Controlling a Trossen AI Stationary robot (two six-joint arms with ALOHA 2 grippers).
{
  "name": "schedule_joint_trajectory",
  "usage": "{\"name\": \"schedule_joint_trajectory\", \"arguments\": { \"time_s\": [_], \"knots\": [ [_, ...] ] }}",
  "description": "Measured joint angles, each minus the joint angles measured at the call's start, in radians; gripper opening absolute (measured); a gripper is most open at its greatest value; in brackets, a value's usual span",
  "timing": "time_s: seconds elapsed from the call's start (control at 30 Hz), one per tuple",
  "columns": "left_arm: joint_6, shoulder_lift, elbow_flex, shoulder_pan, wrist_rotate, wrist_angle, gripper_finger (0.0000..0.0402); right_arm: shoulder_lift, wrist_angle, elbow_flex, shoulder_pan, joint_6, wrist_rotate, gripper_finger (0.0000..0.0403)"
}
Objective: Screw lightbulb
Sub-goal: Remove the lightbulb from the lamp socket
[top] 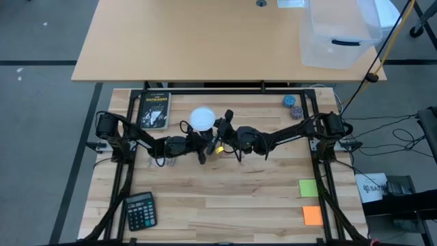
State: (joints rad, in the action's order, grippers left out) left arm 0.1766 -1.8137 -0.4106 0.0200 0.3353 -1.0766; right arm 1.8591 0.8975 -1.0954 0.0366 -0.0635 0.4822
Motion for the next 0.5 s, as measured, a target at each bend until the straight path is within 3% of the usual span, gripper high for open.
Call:
{"name": "schedule_joint_trajectory", "arguments": {
  "time_s": [0.5],
  "knots": [
    [-0.036, 0.003, 0.003, 0.002, -0.092, 0.015, 0.0033, -0.004, -0.029, 0.000, -0.064, 0.068, -0.250, 0.0147]
  ]
}}
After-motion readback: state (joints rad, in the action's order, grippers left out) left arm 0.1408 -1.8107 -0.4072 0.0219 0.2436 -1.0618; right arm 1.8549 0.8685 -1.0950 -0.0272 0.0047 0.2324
